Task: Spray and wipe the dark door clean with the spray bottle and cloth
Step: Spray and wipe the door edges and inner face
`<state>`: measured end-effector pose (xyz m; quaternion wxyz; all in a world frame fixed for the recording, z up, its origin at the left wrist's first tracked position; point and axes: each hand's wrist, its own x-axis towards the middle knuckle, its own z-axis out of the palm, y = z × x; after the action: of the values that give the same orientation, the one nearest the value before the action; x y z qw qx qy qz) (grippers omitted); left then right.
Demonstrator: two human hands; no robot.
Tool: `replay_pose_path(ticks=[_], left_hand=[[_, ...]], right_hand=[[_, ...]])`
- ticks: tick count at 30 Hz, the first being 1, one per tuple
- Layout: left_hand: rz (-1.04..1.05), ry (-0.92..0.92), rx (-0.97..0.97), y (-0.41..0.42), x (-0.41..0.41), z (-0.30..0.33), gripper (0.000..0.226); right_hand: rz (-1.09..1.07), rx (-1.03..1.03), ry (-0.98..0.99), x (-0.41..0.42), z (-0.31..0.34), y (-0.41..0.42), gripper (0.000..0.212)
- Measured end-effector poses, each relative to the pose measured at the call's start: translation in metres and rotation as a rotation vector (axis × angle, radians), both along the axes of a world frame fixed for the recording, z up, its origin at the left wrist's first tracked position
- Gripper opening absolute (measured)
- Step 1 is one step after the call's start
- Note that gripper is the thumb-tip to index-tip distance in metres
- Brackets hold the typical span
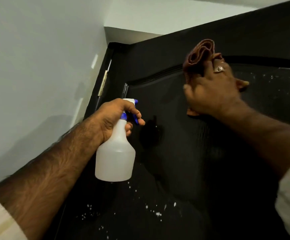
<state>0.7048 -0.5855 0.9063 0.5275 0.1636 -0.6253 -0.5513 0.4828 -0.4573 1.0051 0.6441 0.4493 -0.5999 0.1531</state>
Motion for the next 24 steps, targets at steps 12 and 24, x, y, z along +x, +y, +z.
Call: replay_pose_path(ticks=[12, 24], left_hand=[[0.030, 0.009, -0.024, 0.006, -0.012, 0.012, 0.016], [0.108, 0.018, -0.048, -0.002, 0.005, 0.026, 0.021]], right_hand=[[0.066, 0.160, 0.175, 0.029, 0.012, -0.041, 0.062], [-0.066, -0.117, -0.072, 0.016, -0.009, -0.029, 0.069]])
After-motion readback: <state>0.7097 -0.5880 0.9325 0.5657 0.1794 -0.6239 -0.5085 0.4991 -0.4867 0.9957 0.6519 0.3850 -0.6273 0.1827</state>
